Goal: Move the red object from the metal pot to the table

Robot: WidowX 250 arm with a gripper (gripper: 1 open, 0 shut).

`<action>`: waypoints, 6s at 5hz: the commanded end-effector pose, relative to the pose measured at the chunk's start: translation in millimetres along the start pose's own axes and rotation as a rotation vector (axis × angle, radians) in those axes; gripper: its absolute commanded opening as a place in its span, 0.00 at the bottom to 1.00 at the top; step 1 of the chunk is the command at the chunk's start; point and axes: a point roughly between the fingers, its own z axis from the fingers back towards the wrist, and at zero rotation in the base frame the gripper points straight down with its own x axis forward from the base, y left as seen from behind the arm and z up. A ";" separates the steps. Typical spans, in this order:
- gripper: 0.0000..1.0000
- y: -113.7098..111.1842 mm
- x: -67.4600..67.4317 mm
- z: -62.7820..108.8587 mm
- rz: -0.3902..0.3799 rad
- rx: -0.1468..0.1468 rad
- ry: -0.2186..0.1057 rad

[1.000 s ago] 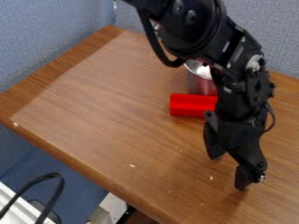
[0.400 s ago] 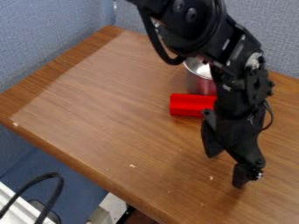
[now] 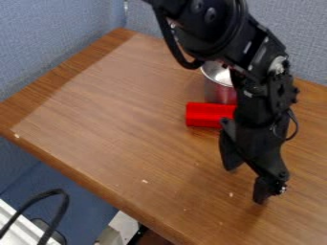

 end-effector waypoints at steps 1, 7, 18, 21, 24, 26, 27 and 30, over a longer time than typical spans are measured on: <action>1.00 8.1 7.9 7.7 0.018 0.014 -0.030; 1.00 30.0 8.8 6.7 0.063 0.017 0.011; 1.00 100.8 58.4 61.4 -0.257 0.180 -0.016; 0.00 99.0 57.8 45.5 -0.264 0.143 -0.013; 0.00 89.2 47.8 19.0 -0.314 0.106 -0.002; 1.00 85.8 47.4 17.3 -0.329 0.108 -0.003; 1.00 84.3 46.7 18.0 -0.335 0.109 -0.004; 1.00 88.1 47.8 32.7 -0.327 0.116 -0.020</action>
